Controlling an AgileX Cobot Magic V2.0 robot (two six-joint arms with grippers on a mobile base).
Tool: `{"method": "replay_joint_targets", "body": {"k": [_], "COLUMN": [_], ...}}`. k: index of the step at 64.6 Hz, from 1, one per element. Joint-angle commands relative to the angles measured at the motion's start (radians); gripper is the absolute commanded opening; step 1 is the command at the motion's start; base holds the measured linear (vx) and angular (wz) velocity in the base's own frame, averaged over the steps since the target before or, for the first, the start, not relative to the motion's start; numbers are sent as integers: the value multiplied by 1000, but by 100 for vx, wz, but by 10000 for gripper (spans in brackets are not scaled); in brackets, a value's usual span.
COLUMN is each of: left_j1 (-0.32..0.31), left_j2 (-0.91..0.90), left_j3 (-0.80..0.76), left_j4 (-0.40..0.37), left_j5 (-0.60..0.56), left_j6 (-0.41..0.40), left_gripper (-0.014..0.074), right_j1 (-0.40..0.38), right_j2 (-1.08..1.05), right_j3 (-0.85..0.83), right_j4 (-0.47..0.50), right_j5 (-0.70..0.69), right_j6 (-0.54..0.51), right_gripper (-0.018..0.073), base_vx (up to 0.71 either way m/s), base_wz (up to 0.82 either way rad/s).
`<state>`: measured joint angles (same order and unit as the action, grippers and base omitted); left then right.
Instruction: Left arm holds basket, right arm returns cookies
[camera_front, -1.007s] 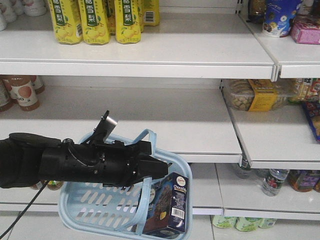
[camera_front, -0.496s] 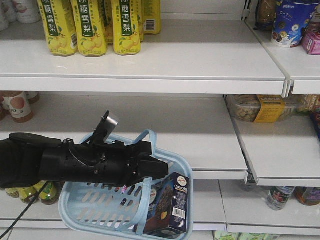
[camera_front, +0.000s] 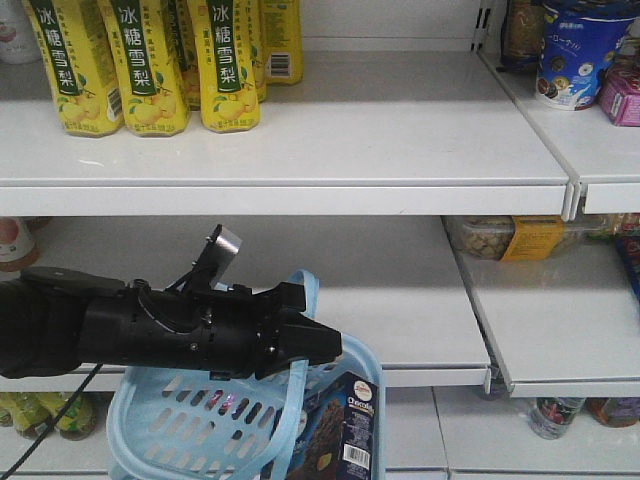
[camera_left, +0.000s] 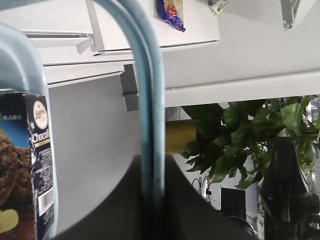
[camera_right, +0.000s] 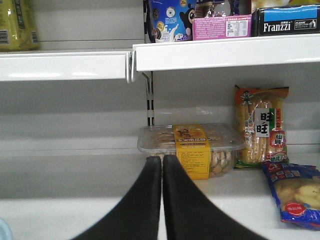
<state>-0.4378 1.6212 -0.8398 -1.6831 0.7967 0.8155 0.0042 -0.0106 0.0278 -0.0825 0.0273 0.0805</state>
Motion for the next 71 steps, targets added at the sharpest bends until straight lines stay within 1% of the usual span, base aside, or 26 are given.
{"method": "replay_joint_targets", "body": {"k": [1,71], "left_j1": [-3,-3], "left_j2": [-51,-51], "left_j3": [-28,-28], "left_j4": [-66,-66], "left_j5": [33,33], "left_j6": [34,34], "left_gripper": [-6,-6], "right_j1": [-4,-4], "right_j2": [-11,-11], "right_j3": [3,3], "right_j4": [-7,-7], "right_j5": [-77,-76], "right_j6": [-4,-4], "right_gripper": [-8,-8], "base_vx": [6,3], "base_wz": [-1,2]}}
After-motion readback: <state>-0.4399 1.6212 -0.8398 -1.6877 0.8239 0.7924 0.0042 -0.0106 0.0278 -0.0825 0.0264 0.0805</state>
